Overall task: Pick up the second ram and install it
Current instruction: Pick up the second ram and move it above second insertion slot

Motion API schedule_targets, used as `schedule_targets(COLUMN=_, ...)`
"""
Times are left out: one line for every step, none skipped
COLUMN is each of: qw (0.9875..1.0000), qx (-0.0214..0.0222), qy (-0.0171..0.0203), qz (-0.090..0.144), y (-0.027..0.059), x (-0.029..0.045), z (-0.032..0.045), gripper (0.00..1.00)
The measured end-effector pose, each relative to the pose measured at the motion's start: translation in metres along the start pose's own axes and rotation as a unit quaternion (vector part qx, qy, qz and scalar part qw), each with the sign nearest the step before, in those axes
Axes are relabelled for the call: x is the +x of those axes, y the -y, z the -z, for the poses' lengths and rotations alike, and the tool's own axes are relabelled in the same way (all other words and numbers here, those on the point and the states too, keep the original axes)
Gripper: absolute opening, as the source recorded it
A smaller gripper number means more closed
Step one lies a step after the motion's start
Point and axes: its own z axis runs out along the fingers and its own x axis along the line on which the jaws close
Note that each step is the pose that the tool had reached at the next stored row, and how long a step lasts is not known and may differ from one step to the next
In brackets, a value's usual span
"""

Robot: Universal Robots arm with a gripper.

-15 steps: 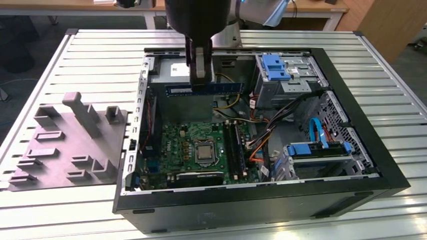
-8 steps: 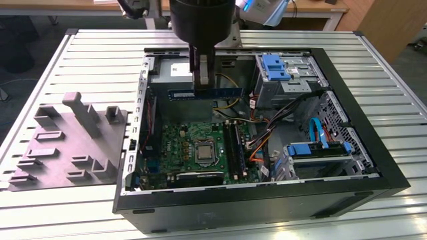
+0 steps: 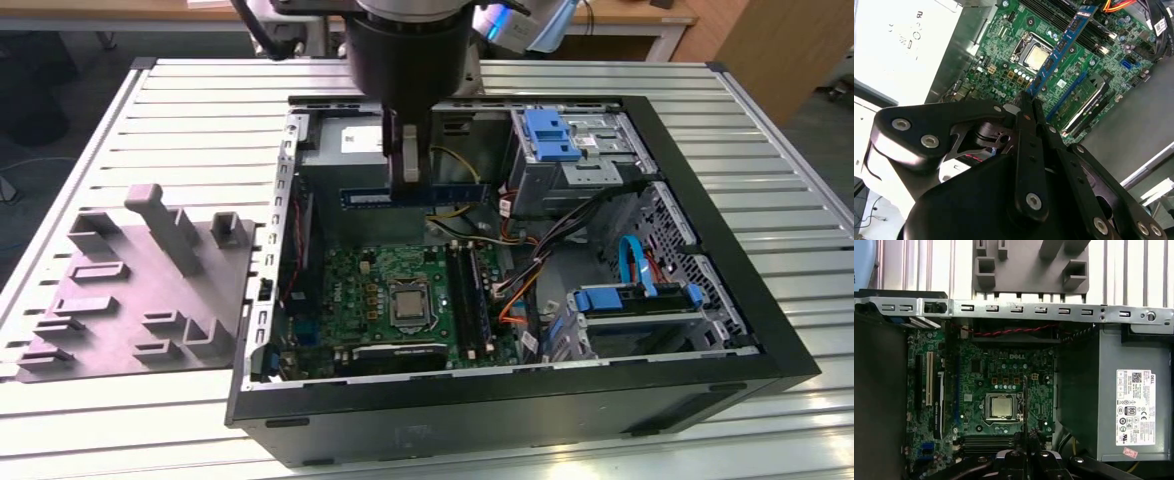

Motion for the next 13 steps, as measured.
schedule_targets(qw=1.0000, qx=0.0000, qy=0.0000, qz=0.000, y=0.0001, x=0.0001, z=-0.0018, gripper=0.14)
schedule_targets(qw=1.0000, qx=-0.0001, qy=0.0000, qz=0.000, y=0.0002, x=0.0003, z=-0.0038, gripper=0.14)
schedule_targets(qw=1.0000, qx=-0.0001, qy=0.0000, qz=0.000, y=0.0003, x=0.0004, z=-0.0056, gripper=0.14)
schedule_targets(qw=1.0000, qx=-0.0002, qy=0.0000, qz=0.000, y=0.0003, x=0.0005, z=-0.0074, gripper=0.14)
schedule_targets(qw=1.0000, qx=-0.0003, qy=0.0000, qz=0.000, y=0.0004, x=0.0007, z=-0.0092, gripper=0.14)
schedule_targets(qw=1.0000, qx=-0.0005, qy=0.0000, qz=0.000, y=0.0004, x=0.0008, z=-0.0109, gripper=0.14)
schedule_targets(qw=1.0000, qx=-0.0006, qy=0.0000, qz=0.000, y=0.0005, x=0.0009, z=-0.0127, gripper=0.14)
schedule_targets(qw=1.0000, qx=-0.0008, qy=0.0000, qz=0.000, y=0.0005, x=0.0010, z=-0.0144, gripper=0.14)
schedule_targets(qw=1.0000, qx=-0.0010, qy=0.0000, qz=0.000, y=0.0005, x=0.0012, z=-0.0160, gripper=0.14)
schedule_targets(qw=1.0000, qx=-0.0013, qy=0.0000, qz=0.000, y=0.0006, x=0.0013, z=-0.0177, gripper=0.14)
schedule_targets(qw=1.0000, qx=-0.0015, qy=0.0000, qz=0.000, y=0.0006, x=0.0013, z=-0.0192, gripper=0.14)
schedule_targets(qw=1.0000, qx=-0.0017, qy=0.0000, qz=0.000, y=0.0006, x=0.0015, z=-0.0205, gripper=0.14)
schedule_targets(qw=1.0000, qx=-0.0018, qy=0.0000, qz=0.000, y=0.0007, x=0.0016, z=-0.0215, gripper=0.14)
